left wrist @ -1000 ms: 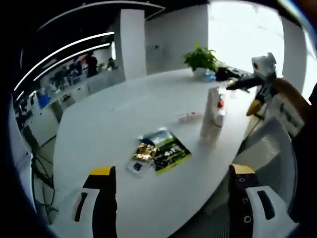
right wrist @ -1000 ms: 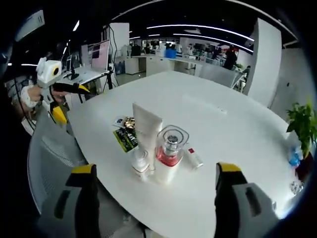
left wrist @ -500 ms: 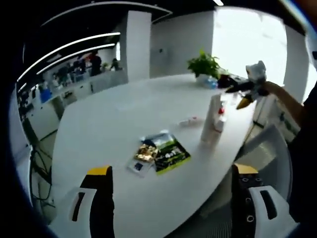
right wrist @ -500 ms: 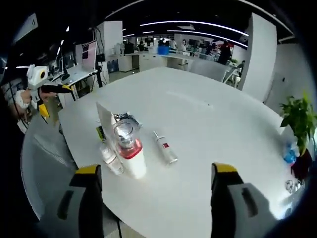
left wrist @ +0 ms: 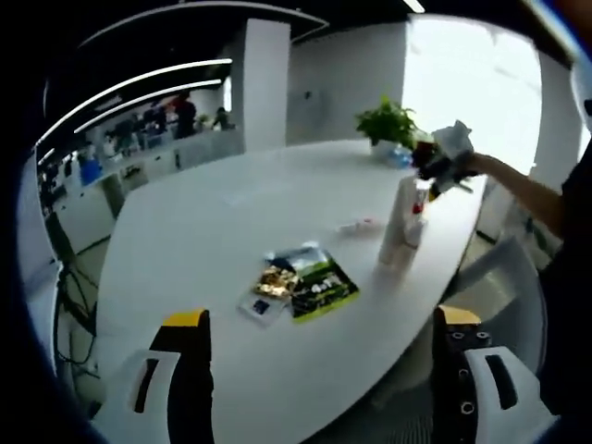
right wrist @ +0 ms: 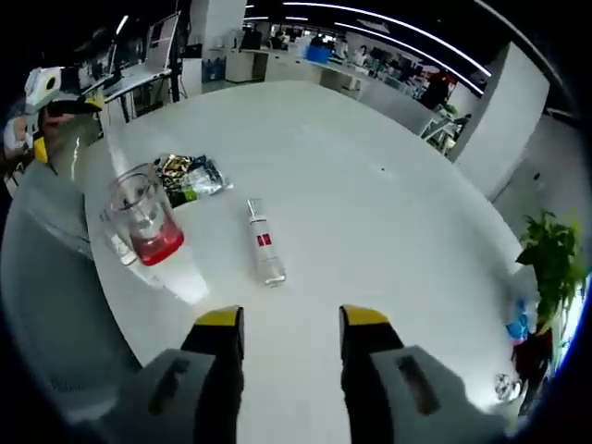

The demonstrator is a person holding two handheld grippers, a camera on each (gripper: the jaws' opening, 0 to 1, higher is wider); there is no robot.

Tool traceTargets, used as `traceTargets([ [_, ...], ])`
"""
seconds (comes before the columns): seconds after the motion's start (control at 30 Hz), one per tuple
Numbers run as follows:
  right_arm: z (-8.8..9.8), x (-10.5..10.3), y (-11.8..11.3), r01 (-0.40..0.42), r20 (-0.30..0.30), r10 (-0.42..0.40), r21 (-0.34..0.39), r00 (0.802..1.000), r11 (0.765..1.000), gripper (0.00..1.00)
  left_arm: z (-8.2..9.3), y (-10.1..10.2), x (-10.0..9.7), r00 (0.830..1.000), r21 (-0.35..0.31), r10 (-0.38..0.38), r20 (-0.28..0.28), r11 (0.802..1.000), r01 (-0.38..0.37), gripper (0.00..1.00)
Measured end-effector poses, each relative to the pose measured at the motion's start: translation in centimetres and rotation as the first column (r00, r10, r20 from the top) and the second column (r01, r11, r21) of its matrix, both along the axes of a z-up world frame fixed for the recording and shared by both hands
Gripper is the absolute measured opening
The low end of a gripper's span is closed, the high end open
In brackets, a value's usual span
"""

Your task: Arrange the skincare products in the storage area until every visible bottle or jar stands upright without overlapping.

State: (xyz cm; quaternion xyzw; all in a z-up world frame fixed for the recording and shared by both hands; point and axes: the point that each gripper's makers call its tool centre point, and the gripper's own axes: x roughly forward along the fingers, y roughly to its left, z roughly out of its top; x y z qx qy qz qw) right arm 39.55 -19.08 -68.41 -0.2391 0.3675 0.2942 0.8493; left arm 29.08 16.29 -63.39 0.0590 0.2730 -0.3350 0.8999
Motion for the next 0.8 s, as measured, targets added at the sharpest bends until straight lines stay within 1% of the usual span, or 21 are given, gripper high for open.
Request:
traceTargets([
  [0.07,-0.1,0.9,0.7,-0.010,-0.003,0.010,0.006,1.000,1.000,0.40,-0.1,-0.1,-0.1,1.000,-0.004,-0.004,-0.005,1.000,0.004,0.97],
  [0.13,-0.3,1.5,1.4,-0.028,-0.003,0.028,0.016,1.000,0.999,0.37,-0.3,-0.2,-0.3,1.000,0.005,-0.011,-0.010,1.000,0.011,0.97],
  [0.17,-0.5,2.1,2.0,-0.026,-0.011,0.027,0.048,1.000,0.998,0.34,-0.4,-0.3,-0.4,1.000,0.008,-0.015,-0.013,1.000,0.015,0.97],
  [0.2,-0.7,2.3,2.4,-0.001,-0.021,0.003,0.080,1.000,0.997,0.30,-0.4,-0.3,-0.4,1.000,0.008,-0.017,-0.016,1.000,0.017,0.97],
  [0.23,-0.9,2.4,2.8,0.005,-0.033,-0.002,0.112,0.999,0.994,0.29,-0.4,-0.3,-0.5,1.000,0.008,-0.015,-0.017,1.000,0.016,0.97],
  [0.27,-1.2,2.5,3.7,0.004,-0.055,0.005,0.164,0.998,0.986,0.32,-0.4,-0.3,-0.4,1.000,0.004,-0.012,-0.015,1.000,0.012,0.97],
  [0.3,-1.6,2.6,4.1,0.025,-0.081,-0.009,0.188,0.997,0.982,0.36,-0.4,-0.3,-0.5,1.000,0.001,-0.010,-0.018,1.000,0.010,0.97],
  [0.4,-2.4,3.3,4.3,0.026,-0.068,-0.014,0.178,0.998,0.984,0.42,-0.4,-0.2,-0.5,1.000,0.001,-0.007,-0.016,1.000,0.007,0.97],
  [0.47,-3.0,3.5,4.6,0.024,-0.075,-0.011,0.176,0.997,0.984,0.41,-0.4,-0.2,-0.5,1.000,0.002,-0.008,-0.018,1.000,0.008,0.97],
  [0.5,-3.2,3.5,4.9,0.008,-0.081,0.007,0.179,0.997,0.984,0.41,-0.4,-0.2,-0.5,1.000,0.004,-0.009,-0.021,1.000,0.009,0.97],
  [0.57,-3.9,3.6,5.4,-0.003,-0.108,0.021,0.170,0.994,0.985,0.40,-0.5,-0.3,-0.4,1.000,0.008,-0.013,-0.024,1.000,0.013,0.97],
  [0.63,-4.5,3.7,5.7,-0.037,-0.121,0.055,0.143,0.991,0.989,0.36,-0.5,-0.4,-0.3,0.999,0.010,-0.021,-0.026,1.000,0.021,0.97],
  [0.7,-5.3,3.7,5.8,-0.061,-0.149,0.076,0.098,0.986,0.993,0.35,-0.4,-0.6,-0.2,0.999,0.008,-0.022,-0.025,1.000,0.023,0.97],
  [0.8,-6.2,4.3,6.3,-0.079,-0.170,0.091,0.076,0.981,0.994,0.32,-0.3,-0.8,-0.1,1.000,0.001,-0.022,-0.022,1.000,0.023,0.97],
])
